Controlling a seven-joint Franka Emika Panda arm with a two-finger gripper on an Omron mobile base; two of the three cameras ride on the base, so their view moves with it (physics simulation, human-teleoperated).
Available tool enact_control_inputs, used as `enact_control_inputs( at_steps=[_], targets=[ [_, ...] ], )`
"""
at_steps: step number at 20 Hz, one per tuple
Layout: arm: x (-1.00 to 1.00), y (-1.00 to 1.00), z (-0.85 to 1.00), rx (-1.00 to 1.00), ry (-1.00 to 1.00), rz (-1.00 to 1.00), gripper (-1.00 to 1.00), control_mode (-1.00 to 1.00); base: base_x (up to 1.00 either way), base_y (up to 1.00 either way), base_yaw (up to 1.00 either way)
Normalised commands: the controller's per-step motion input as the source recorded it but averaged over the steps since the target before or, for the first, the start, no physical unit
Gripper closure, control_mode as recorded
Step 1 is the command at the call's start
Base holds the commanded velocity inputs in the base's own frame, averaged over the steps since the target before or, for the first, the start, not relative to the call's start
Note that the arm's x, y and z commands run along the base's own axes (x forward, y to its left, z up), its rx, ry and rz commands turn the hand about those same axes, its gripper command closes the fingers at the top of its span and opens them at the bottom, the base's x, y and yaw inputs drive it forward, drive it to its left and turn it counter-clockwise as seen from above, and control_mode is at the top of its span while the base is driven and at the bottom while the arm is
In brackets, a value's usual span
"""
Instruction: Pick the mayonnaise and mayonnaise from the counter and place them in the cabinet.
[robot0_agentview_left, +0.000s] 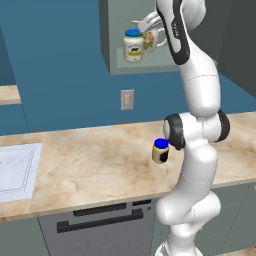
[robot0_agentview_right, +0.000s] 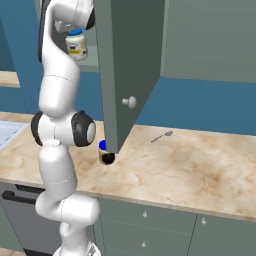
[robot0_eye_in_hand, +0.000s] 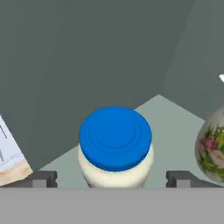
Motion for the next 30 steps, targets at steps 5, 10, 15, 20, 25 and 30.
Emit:
enact_control_inputs(
  at_steps=[5, 10, 15, 20, 25, 30],
  targets=[
    [-0.93, 0.0, -0.19, 0.0, -0.15, 0.15, -1.0, -1.0, 0.0, 0.0, 0.0],
    [-1.0, 0.0, -0.54, -0.02, -0.18, 0.12, -1.0, -1.0, 0.0, 0.0, 0.0],
    [-1.0, 0.11, -0.93, -0.06, -0.18, 0.12, -1.0, -1.0, 0.0, 0.0, 0.0],
    [-1.0, 0.2, -0.82, -0.03, -0.18, 0.11, -1.0, -1.0, 0.0, 0.0, 0.0],
    [-1.0, 0.13, -0.51, 0.0, -0.12, 0.04, -1.0, -1.0, 0.0, 0.0, 0.0],
    [-0.67, 0.02, -0.35, -0.02, -0.02, 0.0, -1.0, -1.0, 0.0, 0.0, 0.0]
  ],
)
